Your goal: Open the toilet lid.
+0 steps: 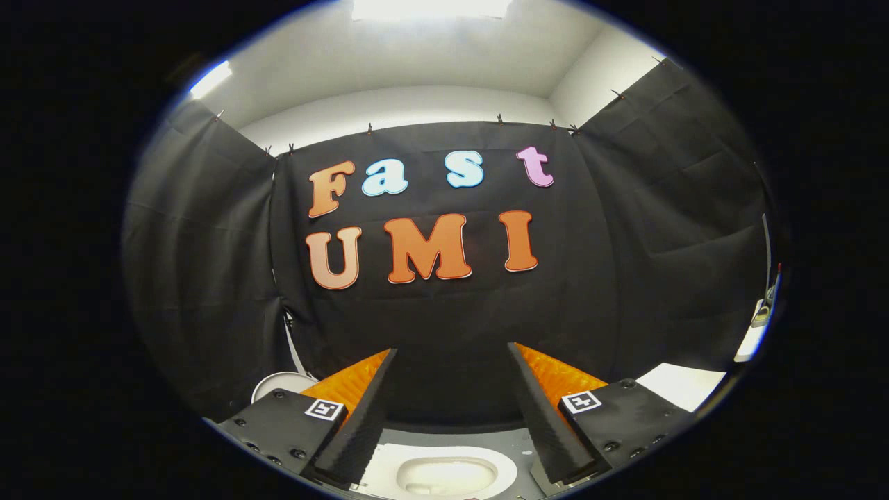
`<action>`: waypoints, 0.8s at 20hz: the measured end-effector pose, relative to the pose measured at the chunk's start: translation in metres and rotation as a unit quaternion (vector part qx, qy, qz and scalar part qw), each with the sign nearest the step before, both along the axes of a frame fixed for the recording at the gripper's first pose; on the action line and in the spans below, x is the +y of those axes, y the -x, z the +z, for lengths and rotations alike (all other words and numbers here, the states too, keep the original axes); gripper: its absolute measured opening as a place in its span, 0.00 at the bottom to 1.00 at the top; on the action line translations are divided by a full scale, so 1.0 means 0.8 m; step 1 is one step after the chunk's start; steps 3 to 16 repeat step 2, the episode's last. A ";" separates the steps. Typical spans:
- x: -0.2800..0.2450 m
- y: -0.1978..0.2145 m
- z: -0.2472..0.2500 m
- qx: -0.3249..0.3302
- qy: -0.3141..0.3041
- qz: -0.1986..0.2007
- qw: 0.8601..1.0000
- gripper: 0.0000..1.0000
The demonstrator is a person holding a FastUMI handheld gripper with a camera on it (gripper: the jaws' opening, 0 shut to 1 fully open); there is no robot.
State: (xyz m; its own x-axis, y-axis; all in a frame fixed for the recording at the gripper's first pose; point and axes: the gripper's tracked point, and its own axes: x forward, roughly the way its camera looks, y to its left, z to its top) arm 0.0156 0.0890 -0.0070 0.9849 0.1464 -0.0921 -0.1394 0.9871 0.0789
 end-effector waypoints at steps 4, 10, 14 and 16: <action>-0.001 -0.002 0.000 0.000 0.002 -0.004 1.000 0.98; -0.001 -0.002 0.000 0.000 0.002 -0.004 1.000 0.98; -0.001 -0.002 0.000 0.000 0.002 -0.004 1.000 0.98; -0.001 -0.002 0.000 0.000 0.002 -0.004 1.000 0.98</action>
